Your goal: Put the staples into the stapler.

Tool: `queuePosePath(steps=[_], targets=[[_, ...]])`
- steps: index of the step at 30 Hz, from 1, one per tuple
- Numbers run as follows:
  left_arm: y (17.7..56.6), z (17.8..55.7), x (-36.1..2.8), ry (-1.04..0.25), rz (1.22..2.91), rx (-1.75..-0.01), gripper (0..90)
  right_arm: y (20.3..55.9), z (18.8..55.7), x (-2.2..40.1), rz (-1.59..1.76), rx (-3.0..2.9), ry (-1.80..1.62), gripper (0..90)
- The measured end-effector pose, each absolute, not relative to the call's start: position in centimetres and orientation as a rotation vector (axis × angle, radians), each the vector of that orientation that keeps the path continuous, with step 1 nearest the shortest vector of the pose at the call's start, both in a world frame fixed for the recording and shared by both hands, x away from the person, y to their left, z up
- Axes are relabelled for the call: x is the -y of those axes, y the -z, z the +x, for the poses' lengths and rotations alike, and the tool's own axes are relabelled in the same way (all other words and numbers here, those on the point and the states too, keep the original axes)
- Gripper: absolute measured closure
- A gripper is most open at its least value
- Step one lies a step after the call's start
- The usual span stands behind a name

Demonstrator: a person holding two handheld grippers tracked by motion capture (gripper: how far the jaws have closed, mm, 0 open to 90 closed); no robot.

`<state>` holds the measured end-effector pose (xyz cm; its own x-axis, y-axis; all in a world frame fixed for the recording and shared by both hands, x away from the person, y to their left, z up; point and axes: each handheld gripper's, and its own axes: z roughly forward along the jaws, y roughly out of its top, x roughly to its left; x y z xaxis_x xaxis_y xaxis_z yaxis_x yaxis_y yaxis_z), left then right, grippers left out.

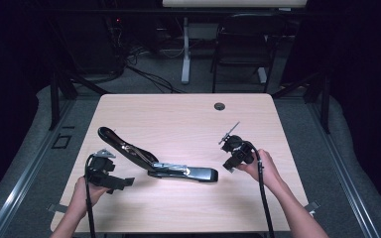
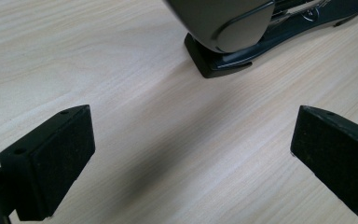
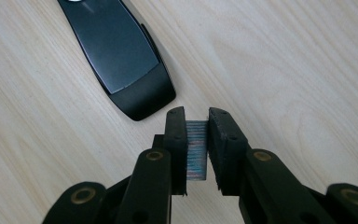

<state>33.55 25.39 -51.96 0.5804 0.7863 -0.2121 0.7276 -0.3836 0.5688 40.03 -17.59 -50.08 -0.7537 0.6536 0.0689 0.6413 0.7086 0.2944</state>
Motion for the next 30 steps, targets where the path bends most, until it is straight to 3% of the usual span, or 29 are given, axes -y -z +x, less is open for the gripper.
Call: queuePosePath(steps=[30], targets=[[52.0,33.9,-26.0,-0.103,2.120,-1.206,0.0,47.7,41.5,13.0,0.944,-2.831,-0.636,78.6]])
